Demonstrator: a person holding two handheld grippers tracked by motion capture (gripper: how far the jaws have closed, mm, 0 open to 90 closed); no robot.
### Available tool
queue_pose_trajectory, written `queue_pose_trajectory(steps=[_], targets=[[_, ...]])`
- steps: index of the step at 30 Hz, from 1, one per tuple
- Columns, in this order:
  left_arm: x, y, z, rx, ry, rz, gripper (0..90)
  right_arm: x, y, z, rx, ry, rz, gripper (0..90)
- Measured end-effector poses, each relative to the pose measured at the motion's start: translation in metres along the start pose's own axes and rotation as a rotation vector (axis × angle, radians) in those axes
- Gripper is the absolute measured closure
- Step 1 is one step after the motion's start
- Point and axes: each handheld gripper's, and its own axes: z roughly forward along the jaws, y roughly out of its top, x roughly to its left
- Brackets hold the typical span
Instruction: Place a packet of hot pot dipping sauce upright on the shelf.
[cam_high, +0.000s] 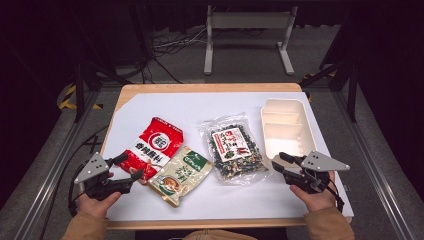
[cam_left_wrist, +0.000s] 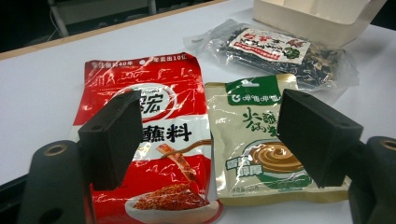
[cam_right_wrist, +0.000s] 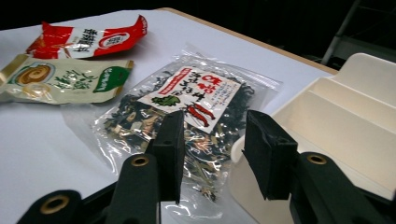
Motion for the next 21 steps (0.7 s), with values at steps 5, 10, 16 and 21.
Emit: queue_pose_trajectory(steps=[5,10,16,21], targets=[[0.000,0.000,-0.001,0.003,0.001,-0.001,23.2,0.007,0.005,0.004,0.028,0.038,-0.030,58.2],[-0.001,-0.001,-0.003,0.004,0.005,0.008,23.2,0.014,0.012,0.008,0.035,0.062,-0.044,55.7],[-0.001,-0.002,-0.005,0.001,0.016,-0.007,23.2,0.019,0.023,0.012,0.048,0.089,-0.058,53.9],[-0.001,-0.002,-0.004,0.005,0.018,0.000,23.2,0.024,0.036,0.017,0.046,0.115,-0.074,53.8]])
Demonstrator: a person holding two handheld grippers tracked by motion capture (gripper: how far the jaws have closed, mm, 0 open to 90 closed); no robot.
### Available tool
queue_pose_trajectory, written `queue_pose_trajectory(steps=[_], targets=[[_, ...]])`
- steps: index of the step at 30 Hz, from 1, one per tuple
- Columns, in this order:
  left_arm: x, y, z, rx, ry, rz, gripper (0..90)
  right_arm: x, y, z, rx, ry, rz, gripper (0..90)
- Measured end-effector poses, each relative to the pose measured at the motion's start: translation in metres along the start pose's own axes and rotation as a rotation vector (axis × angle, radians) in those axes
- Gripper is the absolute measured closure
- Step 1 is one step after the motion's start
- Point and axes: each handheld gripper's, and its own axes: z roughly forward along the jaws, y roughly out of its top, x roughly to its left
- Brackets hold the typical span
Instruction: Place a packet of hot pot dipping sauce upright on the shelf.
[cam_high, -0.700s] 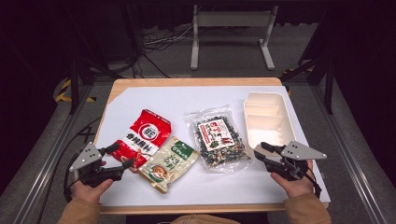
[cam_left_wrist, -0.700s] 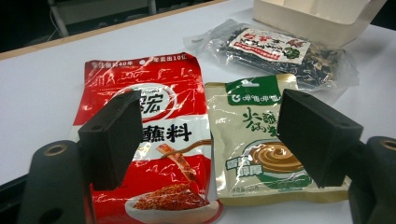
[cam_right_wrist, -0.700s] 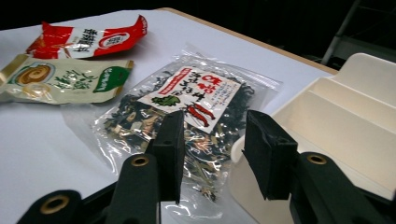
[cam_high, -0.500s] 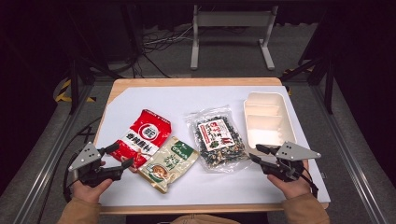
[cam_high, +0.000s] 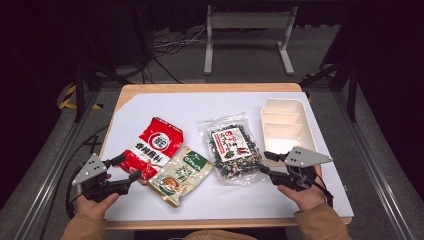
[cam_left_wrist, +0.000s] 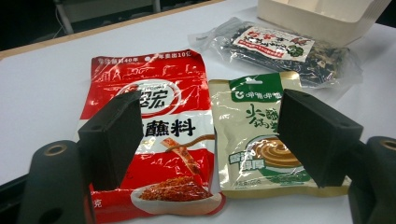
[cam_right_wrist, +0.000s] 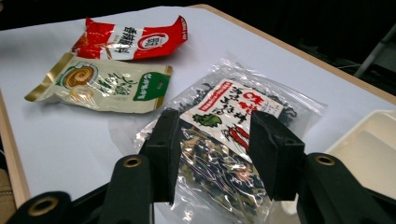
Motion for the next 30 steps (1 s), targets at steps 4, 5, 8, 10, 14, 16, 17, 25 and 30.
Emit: queue_pose_trajectory(steps=[4,5,8,10,14,16,17,25,30], targets=[[-0.001,0.001,0.000,0.000,0.001,0.008,23.2,0.002,0.005,0.004,0.009,0.020,-0.005,53.6],[-0.002,0.001,0.000,-0.002,0.006,0.010,23.3,0.003,0.008,0.007,0.015,0.026,-0.010,52.7],[-0.002,0.002,0.000,-0.006,0.018,0.016,23.7,0.003,0.017,0.013,0.030,0.045,-0.024,51.6],[-0.003,0.001,0.000,0.000,0.021,0.022,23.8,0.004,0.025,0.018,0.039,0.059,-0.044,51.4],[-0.003,0.001,0.000,0.002,0.020,0.019,23.8,0.008,0.034,0.027,0.058,0.083,-0.060,50.8],[-0.003,0.001,0.001,0.004,0.021,0.016,23.9,0.010,0.040,0.033,0.064,0.098,-0.077,49.7],[-0.003,0.001,0.001,0.004,0.025,0.020,23.9,0.011,0.043,0.035,0.064,0.107,-0.079,48.9],[-0.002,0.001,0.002,0.008,0.033,0.021,24.4,0.019,0.063,0.051,0.052,0.147,-0.104,45.8],[-0.002,0.000,0.002,0.008,0.034,0.013,24.5,0.021,0.066,0.063,0.062,0.165,-0.092,43.9]])
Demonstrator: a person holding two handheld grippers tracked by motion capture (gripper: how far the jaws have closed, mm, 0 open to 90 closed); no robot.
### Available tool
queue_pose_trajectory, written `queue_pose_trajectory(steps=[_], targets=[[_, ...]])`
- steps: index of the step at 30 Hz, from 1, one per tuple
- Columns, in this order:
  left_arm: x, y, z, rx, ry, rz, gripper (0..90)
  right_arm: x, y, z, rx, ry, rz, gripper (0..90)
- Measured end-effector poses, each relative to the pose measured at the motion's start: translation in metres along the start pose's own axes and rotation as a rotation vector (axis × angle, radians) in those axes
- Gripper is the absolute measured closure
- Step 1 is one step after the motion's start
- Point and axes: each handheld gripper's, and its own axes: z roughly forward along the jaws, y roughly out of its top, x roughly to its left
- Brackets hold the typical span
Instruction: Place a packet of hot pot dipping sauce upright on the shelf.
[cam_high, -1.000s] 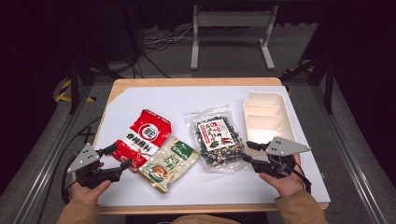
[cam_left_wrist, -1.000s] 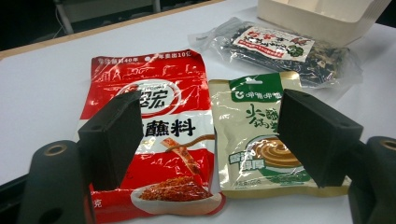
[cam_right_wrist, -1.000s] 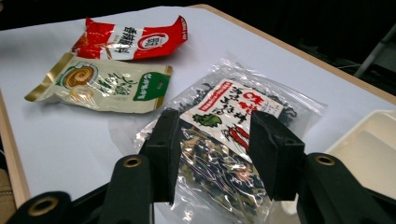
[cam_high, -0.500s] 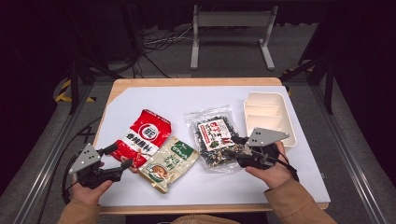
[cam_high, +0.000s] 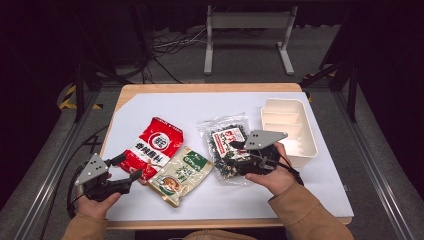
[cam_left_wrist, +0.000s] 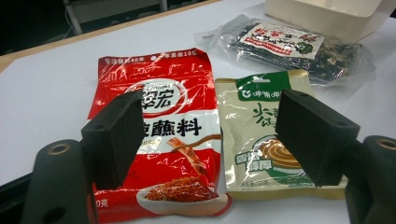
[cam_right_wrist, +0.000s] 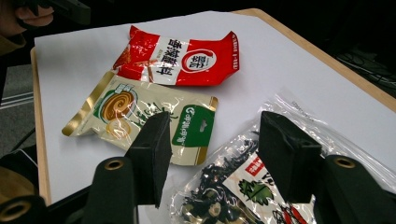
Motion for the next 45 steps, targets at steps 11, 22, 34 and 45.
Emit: queue_pose_trajectory(steps=[11,22,34,45], targets=[[-0.001,-0.002,-0.001,0.008,0.009,0.003,24.8,0.005,0.013,0.028,0.074,0.023,0.021,43.1],[-0.001,-0.007,-0.009,0.013,0.028,-0.008,24.9,0.000,0.016,0.067,0.193,0.090,0.093,43.6],[-0.002,-0.008,-0.008,0.014,0.022,-0.015,24.8,-0.006,0.006,0.107,0.302,0.129,0.162,42.8],[-0.001,-0.007,-0.007,0.024,0.019,-0.005,24.8,-0.015,-0.004,0.129,0.365,0.131,0.235,44.8]])
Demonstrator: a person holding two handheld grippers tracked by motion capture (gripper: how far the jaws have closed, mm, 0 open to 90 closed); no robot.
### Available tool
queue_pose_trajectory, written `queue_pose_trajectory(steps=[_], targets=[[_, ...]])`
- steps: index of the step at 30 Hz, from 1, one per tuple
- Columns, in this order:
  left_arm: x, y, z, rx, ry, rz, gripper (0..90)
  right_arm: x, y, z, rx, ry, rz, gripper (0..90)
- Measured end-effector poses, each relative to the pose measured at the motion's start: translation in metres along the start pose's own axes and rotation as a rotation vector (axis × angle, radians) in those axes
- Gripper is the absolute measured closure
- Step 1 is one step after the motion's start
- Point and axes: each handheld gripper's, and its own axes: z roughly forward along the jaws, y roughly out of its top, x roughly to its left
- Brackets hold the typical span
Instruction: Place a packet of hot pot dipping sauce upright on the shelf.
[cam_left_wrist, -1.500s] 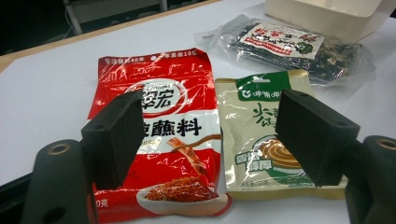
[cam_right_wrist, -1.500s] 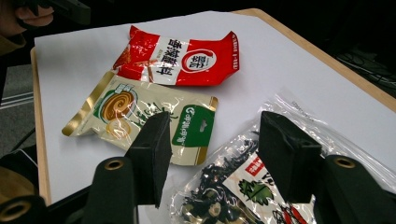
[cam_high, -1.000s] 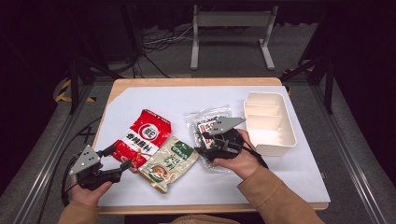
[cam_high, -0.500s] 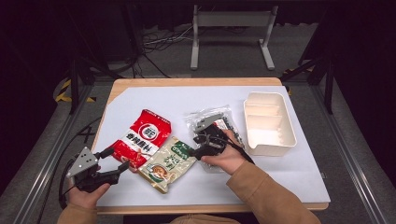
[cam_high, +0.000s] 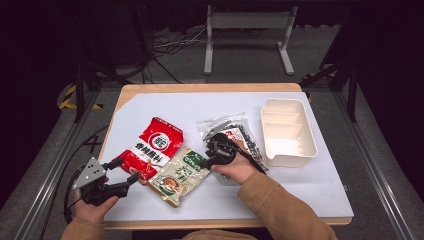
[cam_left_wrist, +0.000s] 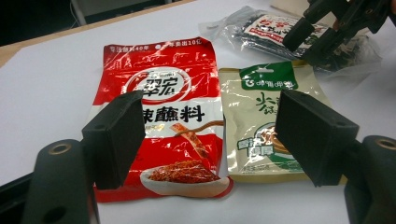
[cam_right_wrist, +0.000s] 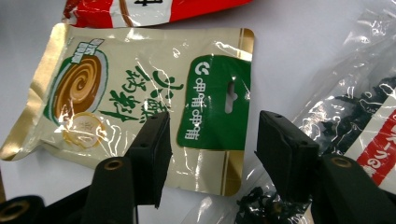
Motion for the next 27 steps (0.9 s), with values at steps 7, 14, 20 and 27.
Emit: queue_pose_trajectory(steps=[7,14,20,27], targets=[[0.000,0.000,0.002,0.001,-0.002,0.003,24.9,-0.004,-0.001,0.008,0.033,0.010,0.040,43.8],[-0.001,0.001,0.003,0.004,-0.005,0.005,24.8,-0.006,-0.002,0.012,0.034,0.038,0.081,43.5],[-0.001,0.001,0.004,0.005,-0.007,0.010,24.8,-0.006,-0.002,0.014,0.038,0.074,0.116,45.0],[-0.002,0.001,0.005,0.014,-0.005,0.016,24.9,-0.002,0.000,0.003,-0.031,0.109,0.121,52.1]])
